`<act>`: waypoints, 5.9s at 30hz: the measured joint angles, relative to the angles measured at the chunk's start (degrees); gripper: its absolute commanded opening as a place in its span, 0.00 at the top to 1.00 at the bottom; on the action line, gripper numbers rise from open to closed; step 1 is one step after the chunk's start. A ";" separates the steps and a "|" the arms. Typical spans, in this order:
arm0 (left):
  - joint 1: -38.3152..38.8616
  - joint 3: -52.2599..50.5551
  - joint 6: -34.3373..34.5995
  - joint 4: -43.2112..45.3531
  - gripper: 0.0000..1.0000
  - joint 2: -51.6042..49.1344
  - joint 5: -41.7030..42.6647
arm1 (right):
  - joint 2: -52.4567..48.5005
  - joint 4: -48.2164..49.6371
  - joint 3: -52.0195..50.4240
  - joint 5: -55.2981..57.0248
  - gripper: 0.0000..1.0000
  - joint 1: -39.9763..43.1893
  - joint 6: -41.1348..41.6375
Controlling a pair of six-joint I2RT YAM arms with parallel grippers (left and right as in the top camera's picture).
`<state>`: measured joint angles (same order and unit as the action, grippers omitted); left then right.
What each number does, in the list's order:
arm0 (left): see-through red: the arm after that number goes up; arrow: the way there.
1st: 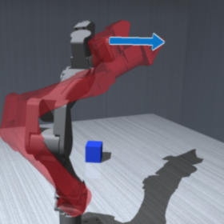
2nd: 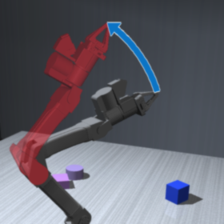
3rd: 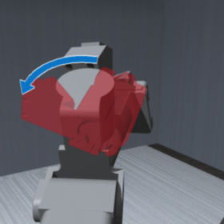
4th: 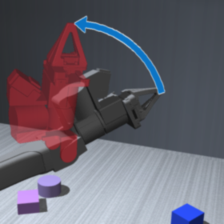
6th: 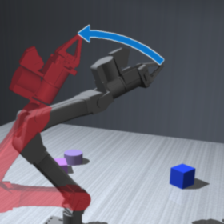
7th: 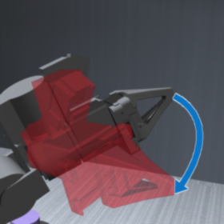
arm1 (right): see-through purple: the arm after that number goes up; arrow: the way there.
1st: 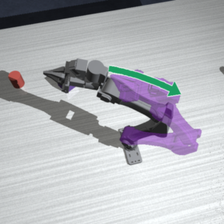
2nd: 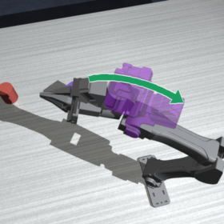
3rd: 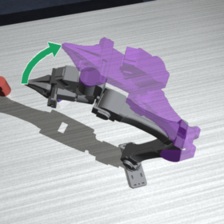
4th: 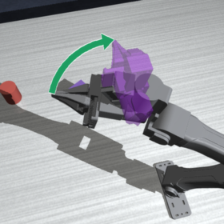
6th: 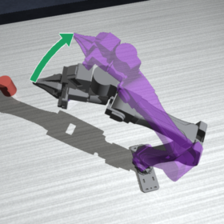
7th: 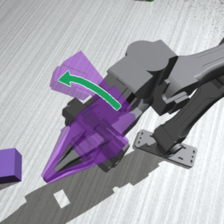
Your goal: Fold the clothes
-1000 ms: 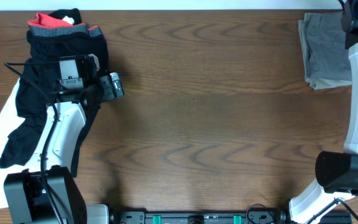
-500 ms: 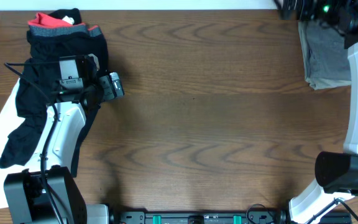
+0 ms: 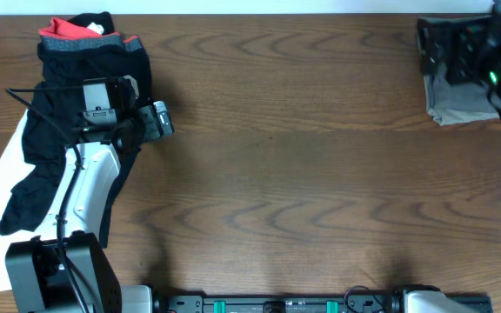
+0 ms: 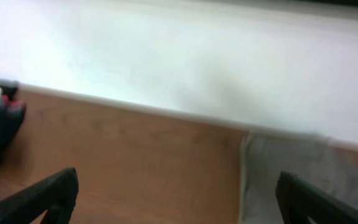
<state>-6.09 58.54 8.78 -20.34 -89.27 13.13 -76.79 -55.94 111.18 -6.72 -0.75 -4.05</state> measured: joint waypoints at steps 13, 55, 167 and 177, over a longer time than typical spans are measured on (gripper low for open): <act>0.00 0.00 0.00 0.02 0.02 0.00 0.00 | 31.01 40.37 -58.64 -1.31 0.01 4.50 -1.31; 0.00 0.00 0.00 -0.02 0.02 0.00 0.00 | 76.08 52.89 -110.71 -5.01 0.01 5.88 1.51; 0.96 -57.77 1.25 19.26 0.02 88.65 -8.07 | 76.11 52.72 -110.71 -2.45 0.01 5.88 0.66; 0.96 -57.75 1.25 19.23 0.02 88.63 -8.22 | 76.11 52.72 -110.71 -2.45 0.01 5.88 0.66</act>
<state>-5.13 0.80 10.02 -1.10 -0.64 4.91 -0.69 -3.22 0.47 -9.17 5.13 -3.40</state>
